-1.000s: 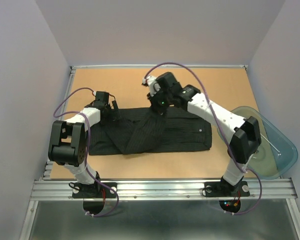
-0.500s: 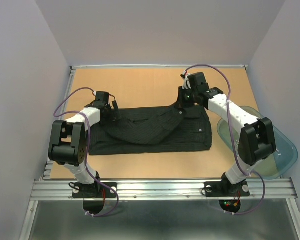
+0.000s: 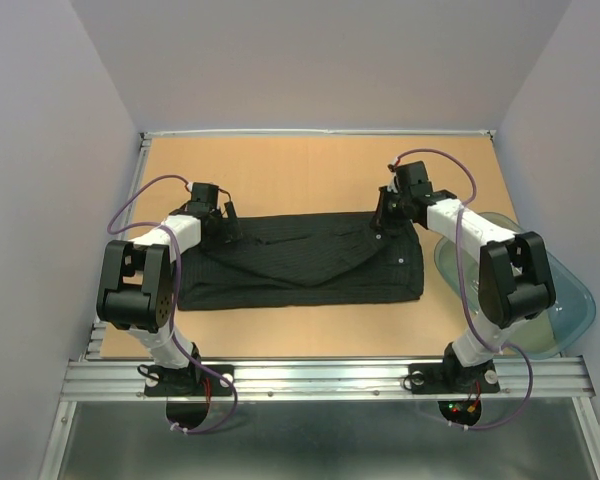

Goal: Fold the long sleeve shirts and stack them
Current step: Fold the shirt

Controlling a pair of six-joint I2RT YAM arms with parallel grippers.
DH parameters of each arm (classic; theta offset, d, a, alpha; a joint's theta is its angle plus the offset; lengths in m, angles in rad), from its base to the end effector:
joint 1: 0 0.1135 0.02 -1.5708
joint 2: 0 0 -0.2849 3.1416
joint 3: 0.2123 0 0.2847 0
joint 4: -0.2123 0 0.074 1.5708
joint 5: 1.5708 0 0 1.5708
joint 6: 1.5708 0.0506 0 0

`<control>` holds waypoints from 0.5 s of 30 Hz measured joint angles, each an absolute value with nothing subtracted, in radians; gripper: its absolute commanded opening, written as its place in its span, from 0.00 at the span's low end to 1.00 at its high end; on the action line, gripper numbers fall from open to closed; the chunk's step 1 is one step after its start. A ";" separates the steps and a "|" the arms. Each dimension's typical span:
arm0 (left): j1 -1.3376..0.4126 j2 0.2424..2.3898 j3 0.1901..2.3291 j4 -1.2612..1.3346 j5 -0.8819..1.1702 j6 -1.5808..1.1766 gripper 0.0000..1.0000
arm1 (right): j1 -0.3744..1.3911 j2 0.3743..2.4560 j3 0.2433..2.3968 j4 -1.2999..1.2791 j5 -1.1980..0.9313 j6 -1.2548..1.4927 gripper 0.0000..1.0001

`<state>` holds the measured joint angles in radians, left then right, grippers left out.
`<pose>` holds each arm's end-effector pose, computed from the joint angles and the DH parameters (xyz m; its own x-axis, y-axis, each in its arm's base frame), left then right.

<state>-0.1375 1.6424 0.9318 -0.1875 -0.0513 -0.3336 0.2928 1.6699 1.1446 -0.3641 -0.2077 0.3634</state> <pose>0.3649 -0.0479 0.1642 -0.7665 -0.2241 -0.6019 -0.1542 0.9740 -0.1661 0.3770 0.1245 0.2134 -0.8397 0.1102 -0.5318 -0.1159 0.9203 0.3736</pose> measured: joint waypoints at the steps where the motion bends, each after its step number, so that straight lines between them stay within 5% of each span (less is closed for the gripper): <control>1: -0.138 1.643 0.932 -0.187 -0.051 -0.334 0.99 | 0.289 1.671 1.142 -0.358 -0.203 0.364 0.01; 15: -0.138 1.643 0.932 -0.188 -0.052 -0.334 0.99 | 0.228 1.716 1.110 -0.238 -0.121 0.371 0.01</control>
